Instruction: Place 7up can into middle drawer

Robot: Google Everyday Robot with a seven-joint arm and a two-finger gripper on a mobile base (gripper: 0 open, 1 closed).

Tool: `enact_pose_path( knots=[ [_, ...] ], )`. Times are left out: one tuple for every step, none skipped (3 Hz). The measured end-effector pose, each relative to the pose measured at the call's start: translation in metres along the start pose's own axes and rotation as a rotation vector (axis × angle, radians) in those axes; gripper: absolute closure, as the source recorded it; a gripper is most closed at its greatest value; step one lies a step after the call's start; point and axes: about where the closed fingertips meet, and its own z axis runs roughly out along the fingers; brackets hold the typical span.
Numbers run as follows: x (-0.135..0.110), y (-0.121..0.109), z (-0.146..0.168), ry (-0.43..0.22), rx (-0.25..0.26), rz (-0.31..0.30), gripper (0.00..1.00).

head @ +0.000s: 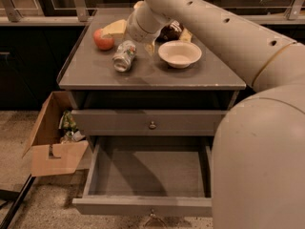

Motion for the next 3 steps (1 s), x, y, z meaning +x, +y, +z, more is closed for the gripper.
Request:
enact_pose_path(
  knots=[
    [0.001,-0.002,0.003,-0.008,0.018,0.006,0.0],
    [0.001,-0.005,0.018,0.009,0.068,0.022,0.0],
    [0.001,-0.006,0.028,0.015,0.096,0.031,0.0]
  ],
)
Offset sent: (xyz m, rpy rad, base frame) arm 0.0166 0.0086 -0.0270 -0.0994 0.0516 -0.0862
